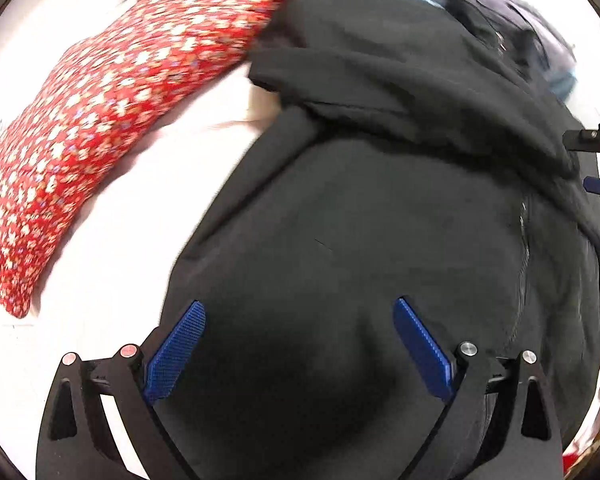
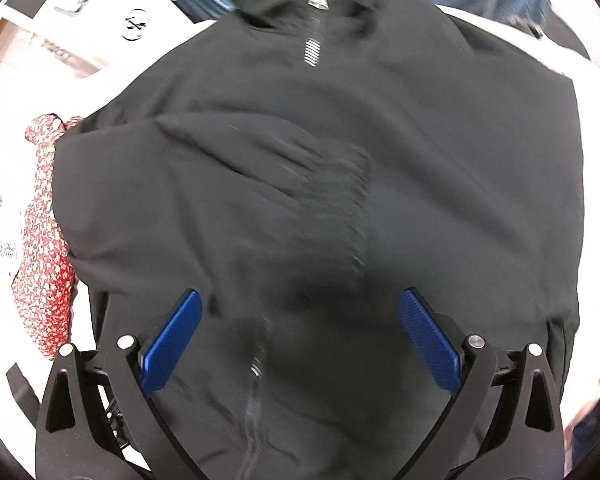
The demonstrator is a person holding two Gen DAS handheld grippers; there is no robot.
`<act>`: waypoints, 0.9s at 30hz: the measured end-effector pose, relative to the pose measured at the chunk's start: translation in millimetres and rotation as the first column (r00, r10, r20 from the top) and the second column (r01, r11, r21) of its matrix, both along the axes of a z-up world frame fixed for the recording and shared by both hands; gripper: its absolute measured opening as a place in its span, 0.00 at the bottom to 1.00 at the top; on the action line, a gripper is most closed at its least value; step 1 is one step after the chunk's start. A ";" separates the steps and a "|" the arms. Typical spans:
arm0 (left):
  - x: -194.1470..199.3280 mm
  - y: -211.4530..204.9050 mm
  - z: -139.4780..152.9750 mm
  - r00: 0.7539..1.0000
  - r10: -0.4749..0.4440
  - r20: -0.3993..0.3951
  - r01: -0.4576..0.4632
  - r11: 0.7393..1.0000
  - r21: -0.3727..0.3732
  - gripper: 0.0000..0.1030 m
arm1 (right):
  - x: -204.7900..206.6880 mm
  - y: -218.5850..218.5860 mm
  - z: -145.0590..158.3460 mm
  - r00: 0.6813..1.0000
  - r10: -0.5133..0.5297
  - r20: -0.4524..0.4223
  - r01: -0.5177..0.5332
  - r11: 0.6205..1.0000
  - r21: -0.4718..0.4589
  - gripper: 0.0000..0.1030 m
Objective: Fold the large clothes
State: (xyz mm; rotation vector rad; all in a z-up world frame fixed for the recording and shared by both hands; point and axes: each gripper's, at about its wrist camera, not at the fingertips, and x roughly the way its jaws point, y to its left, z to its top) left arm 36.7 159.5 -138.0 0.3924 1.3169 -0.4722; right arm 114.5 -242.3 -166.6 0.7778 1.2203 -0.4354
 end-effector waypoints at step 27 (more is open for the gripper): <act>32.6 -76.6 2.5 0.997 -0.066 0.045 0.066 0.998 -0.001 0.91 | -57.5 -62.6 -3.8 0.965 -0.202 -0.169 0.148 0.946 -0.287 0.75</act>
